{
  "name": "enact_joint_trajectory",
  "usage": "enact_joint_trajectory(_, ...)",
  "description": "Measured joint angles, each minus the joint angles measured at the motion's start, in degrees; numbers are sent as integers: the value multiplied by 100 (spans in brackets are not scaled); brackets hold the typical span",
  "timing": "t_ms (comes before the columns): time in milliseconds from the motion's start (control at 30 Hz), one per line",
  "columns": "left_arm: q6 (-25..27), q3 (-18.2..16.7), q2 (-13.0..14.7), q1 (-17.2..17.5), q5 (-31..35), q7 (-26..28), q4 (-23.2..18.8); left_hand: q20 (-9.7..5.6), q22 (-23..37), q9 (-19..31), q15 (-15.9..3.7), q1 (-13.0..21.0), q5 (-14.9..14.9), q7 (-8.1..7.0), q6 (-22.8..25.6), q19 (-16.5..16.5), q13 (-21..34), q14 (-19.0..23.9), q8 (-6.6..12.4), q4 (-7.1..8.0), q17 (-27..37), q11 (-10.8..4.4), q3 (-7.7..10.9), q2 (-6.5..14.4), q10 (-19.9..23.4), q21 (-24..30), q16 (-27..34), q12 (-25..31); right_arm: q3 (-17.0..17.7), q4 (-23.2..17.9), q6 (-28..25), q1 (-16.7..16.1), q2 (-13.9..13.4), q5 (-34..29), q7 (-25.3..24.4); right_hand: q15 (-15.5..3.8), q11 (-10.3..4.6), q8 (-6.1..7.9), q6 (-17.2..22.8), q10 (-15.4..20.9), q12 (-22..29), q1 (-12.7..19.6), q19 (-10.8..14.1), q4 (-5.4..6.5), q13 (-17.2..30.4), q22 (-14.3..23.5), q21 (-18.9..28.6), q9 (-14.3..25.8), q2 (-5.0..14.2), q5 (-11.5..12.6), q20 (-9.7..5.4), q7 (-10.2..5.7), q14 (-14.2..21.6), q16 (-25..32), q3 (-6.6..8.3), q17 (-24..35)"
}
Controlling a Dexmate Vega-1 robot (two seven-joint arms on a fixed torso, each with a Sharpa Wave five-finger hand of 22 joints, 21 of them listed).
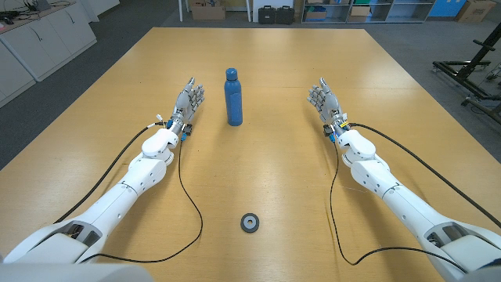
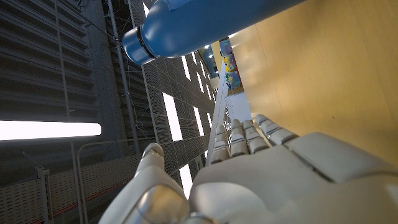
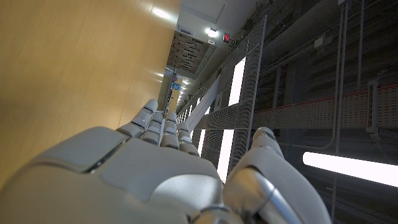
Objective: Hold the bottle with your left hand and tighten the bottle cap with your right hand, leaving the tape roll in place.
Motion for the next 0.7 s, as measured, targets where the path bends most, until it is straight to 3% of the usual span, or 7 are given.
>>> enact_joint_trajectory(367, 40, -314, -81, 286, 68, 3, -221, 0, 0, -1, 0, 0, 0, -7, 54, 0, -1, 62, 29, 0, -1, -21, 0, 0, 82, 0, 0, 0, 48, -148, -75, -46, 23, -135, -58, 0, 0, 0, 21, 0, 0, 0, 0, 0, -17, 0, 0, -17, 0, 0, 0, 20, 0, 6, 0, 0)
enact_joint_trajectory(700, -6, -470, -136, 396, 206, -78, -264, 2, -1, -1, -50, 42, -1, -110, 155, 59, -16, 155, 64, -48, -4, -45, 48, 40, 168, 0, 44, 33, 112, -338, -49, -199, 29, -220, -122, 0, -1, 0, 21, 0, 0, 23, 0, 0, -44, -1, 0, -44, 23, 0, 0, 19, 0, 6, 0, -1)
